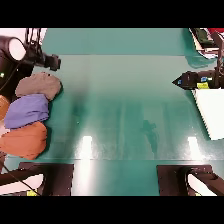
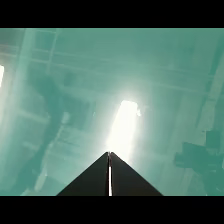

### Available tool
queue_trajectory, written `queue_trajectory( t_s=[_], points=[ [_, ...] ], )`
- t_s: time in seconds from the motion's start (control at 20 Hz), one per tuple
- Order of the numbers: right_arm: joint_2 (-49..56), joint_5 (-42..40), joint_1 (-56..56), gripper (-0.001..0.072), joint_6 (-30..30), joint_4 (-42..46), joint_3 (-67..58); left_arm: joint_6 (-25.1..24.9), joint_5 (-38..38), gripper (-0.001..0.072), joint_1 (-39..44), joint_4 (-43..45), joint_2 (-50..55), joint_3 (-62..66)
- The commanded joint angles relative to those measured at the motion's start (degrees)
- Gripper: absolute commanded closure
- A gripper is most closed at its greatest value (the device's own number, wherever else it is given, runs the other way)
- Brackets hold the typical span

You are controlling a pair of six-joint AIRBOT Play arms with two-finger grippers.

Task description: Fold the shirts.

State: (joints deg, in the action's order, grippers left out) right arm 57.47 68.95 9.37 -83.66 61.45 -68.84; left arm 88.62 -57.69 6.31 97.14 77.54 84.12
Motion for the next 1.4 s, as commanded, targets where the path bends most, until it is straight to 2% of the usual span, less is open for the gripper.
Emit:
queue_trajectory(
  t_s=[0.0, 0.25, 0.45, 0.5, 0.6, 0.75, 0.9, 1.05, 1.2, 1.35],
  points=[
    [0.0, 0.0, 0.0, 0.0689, 0.0, 0.0, 0.0, 3.4, 2.4, 0.0173, -7.1, 4.0, 4.8, -5.3],
    [0.0, -0.1, 0.0, 0.0689, 0.0, 0.0, 0.0, 4.6, 4.8, 0.0174, -13.7, 0.5, 13.0, -6.4],
    [0.0, -1.6, 0.0, 0.0690, 0.0, 0.0, 0.0, 4.5, 4.5, 0.0176, -14.8, 0.1, 13.8, -6.4],
    [0.0, -2.0, 0.0, 0.0689, 0.0, 0.0, 0.0, 4.6, 4.0, 0.0214, -14.8, -0.1, 13.8, -6.4],
    [0.0, -2.2, 0.0, 0.0689, 0.0, 0.0, 0.0, 4.4, 3.1, 0.0676, -14.8, -0.1, 13.4, -6.4],
    [-0.1, -2.6, 0.0, 0.0689, 0.0, -0.5, -0.1, 4.4, 2.1, 0.0680, -14.8, -0.1, 11.0, -5.6],
    [0.0, -2.8, 0.0, 0.0689, 0.0, -0.4, -3.2, 4.4, 1.3, 0.0680, -14.8, -0.1, 3.3, -0.7],
    [0.0, -3.8, 0.0, 0.0689, 0.1, -0.4, -10.6, 1.9, -4.6, 0.0681, -13.7, -0.4, -6.3, 9.3],
    [0.0, -5.4, 0.0, 0.0689, 0.1, -0.3, -17.6, 0.0, -9.6, 0.0681, -7.6, -0.5, -15.3, 18.4],
    [0.0, -5.8, 0.0, 0.0689, 0.1, -0.3, -22.1, -0.1, -12.0, 0.0682, 3.6, -0.5, -19.8, 21.5]
  ],
)
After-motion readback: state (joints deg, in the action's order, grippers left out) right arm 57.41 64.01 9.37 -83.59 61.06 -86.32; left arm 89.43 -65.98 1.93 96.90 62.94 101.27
